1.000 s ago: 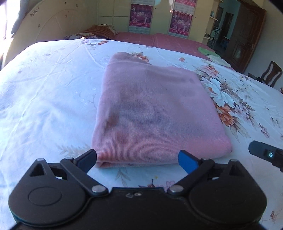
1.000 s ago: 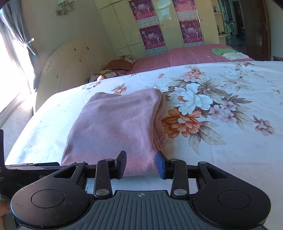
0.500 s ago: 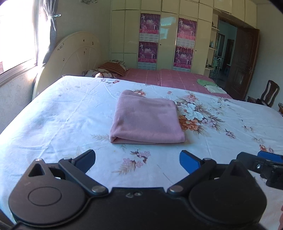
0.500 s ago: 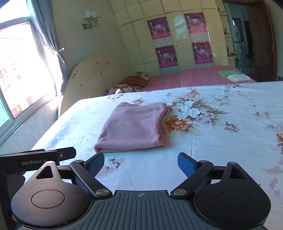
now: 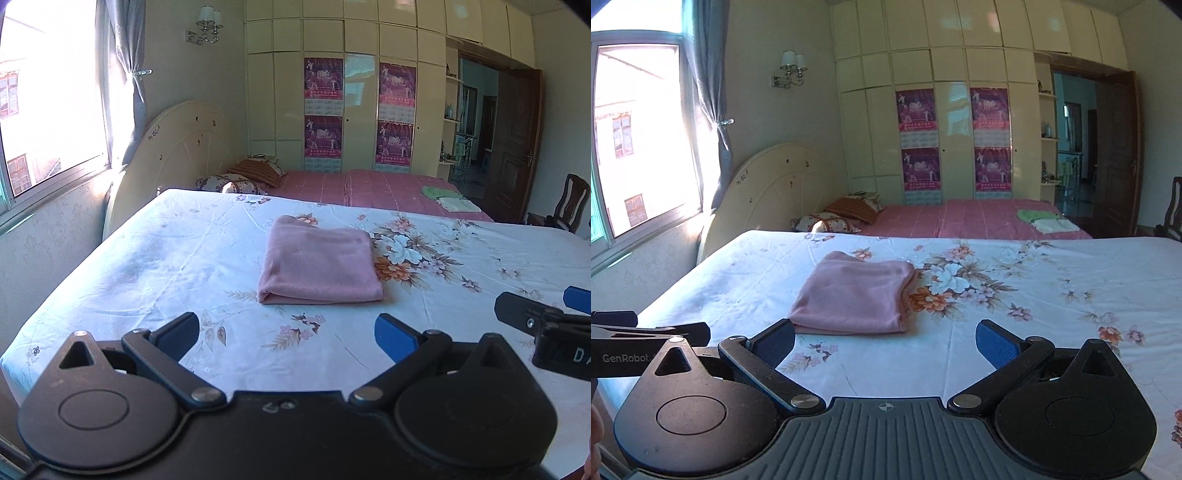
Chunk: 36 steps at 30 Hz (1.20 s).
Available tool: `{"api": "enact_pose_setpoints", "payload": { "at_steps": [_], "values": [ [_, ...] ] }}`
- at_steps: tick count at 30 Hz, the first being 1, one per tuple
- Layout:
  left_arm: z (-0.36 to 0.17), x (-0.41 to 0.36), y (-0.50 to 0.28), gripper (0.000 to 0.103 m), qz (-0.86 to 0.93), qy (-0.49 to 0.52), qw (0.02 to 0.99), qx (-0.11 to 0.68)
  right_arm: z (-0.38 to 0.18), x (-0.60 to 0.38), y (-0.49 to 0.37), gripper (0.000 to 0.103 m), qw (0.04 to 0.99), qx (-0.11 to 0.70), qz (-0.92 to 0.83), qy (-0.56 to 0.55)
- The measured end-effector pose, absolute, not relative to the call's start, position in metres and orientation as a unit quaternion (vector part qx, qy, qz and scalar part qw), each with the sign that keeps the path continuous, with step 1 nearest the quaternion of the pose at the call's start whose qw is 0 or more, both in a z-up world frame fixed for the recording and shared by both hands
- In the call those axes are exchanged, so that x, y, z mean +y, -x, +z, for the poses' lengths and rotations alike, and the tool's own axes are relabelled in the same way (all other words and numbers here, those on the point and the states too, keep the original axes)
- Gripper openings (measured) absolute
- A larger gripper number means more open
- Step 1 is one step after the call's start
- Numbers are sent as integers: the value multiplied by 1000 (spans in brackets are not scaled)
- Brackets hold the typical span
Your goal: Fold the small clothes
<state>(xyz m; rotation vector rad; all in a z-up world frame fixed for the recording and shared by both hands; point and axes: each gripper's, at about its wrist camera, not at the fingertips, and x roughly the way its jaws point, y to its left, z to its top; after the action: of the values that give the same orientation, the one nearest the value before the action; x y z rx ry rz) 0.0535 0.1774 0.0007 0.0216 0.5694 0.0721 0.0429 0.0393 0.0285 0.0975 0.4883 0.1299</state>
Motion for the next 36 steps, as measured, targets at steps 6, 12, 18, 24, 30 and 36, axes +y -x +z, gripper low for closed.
{"api": "enact_pose_setpoints", "payload": {
  "at_steps": [6, 12, 18, 24, 30, 36],
  "values": [
    [3, 179, -52, 101, 41, -6, 959, 280, 29, 37, -47, 103, 971, 232, 50, -40],
    [2, 179, -53, 101, 44, -2, 959, 279, 26, 30, -49, 103, 970, 234, 42, -42],
    [4, 179, -56, 101, 48, 5, 959, 278, 26, 29, -48, 103, 971, 234, 36, -39],
    [3, 177, -56, 101, 49, 3, 959, 280, 24, 28, -48, 103, 971, 235, 33, -43],
    [3, 177, -56, 101, 49, 4, 959, 280, 25, 26, -48, 103, 970, 235, 36, -44],
    [4, 176, -57, 101, 48, 1, 959, 281, 26, 25, -47, 103, 970, 234, 39, -44]
  ]
}}
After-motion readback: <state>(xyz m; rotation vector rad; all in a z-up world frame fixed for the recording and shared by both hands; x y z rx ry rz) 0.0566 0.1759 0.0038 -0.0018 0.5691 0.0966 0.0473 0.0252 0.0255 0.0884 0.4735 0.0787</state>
